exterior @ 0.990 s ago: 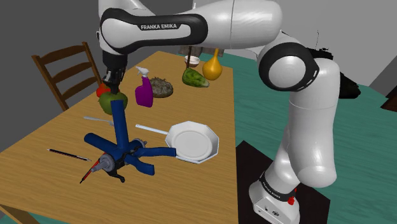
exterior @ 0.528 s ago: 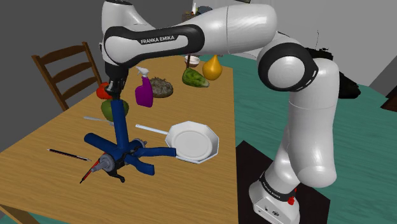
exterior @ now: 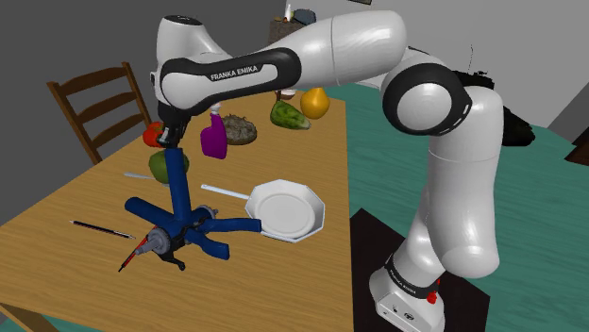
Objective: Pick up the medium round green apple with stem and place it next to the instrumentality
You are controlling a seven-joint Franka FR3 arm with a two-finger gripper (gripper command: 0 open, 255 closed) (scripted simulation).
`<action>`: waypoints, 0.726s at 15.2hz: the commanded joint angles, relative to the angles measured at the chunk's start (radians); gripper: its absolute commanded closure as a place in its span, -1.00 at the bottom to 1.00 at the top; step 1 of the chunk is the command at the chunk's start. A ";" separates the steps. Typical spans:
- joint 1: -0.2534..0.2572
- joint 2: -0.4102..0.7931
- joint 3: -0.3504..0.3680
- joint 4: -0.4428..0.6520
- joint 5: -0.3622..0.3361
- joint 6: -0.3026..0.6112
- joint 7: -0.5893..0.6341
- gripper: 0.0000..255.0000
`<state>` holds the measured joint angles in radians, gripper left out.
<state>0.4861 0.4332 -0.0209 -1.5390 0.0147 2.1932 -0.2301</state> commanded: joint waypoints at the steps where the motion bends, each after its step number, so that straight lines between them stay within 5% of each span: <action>1: 0.003 0.033 0.002 -0.012 -0.001 -0.007 0.000 1.00; 11: 0.004 0.067 0.002 -0.055 0.001 0.070 -0.001 1.00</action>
<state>0.4887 0.4969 -0.0216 -1.5862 0.0154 2.2647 -0.2289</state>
